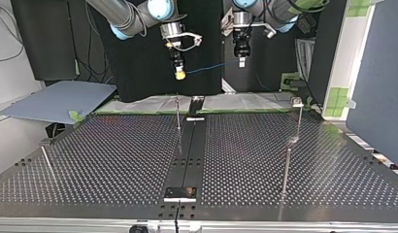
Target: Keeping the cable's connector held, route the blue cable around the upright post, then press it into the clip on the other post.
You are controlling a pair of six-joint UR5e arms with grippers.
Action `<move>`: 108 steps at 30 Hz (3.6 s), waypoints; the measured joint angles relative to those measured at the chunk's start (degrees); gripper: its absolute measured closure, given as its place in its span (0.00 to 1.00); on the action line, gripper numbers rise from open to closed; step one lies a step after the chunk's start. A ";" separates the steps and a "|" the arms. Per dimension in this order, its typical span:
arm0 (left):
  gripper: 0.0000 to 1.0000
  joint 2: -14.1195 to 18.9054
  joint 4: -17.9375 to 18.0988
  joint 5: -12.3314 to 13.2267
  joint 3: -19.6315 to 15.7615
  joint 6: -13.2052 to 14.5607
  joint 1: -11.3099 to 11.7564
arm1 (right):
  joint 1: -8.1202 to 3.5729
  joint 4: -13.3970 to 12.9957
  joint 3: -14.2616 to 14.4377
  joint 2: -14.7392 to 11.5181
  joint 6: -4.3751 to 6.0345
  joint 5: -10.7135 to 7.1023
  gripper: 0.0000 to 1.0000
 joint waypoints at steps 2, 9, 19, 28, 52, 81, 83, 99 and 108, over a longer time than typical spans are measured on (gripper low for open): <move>1.00 1.08 -0.92 -0.08 0.00 -0.63 0.26 | 0.18 1.04 -0.10 -1.11 0.87 -0.85 1.00; 1.00 4.96 -4.70 -1.37 0.01 -1.28 1.13 | 0.34 3.08 -1.68 -4.80 3.88 -4.16 1.00; 1.00 11.00 -10.75 -4.92 1.78 -0.77 2.78 | -0.08 3.75 -3.81 -10.19 5.44 -6.02 1.00; 1.00 16.41 -16.15 -5.17 6.44 -2.39 3.89 | -0.16 5.32 -6.50 -11.88 6.03 -6.79 1.00; 1.00 29.27 -29.04 -4.64 19.29 -7.33 7.75 | 0.16 14.46 -18.92 -11.95 6.04 -7.18 1.00; 1.00 37.52 -44.68 8.87 28.91 -7.24 20.90 | 0.30 22.70 -34.91 -12.75 7.55 -10.48 1.00; 1.00 36.35 -45.91 10.08 29.32 -7.07 22.12 | 0.25 22.78 -35.83 -12.77 7.82 -10.63 1.00; 1.00 32.91 -55.04 19.22 36.72 -9.91 31.19 | -0.52 22.44 -38.60 -11.86 10.27 -12.76 1.00; 1.00 28.62 -56.10 23.58 39.29 -9.97 32.46 | -0.79 22.58 -41.60 -7.97 10.63 -13.18 1.00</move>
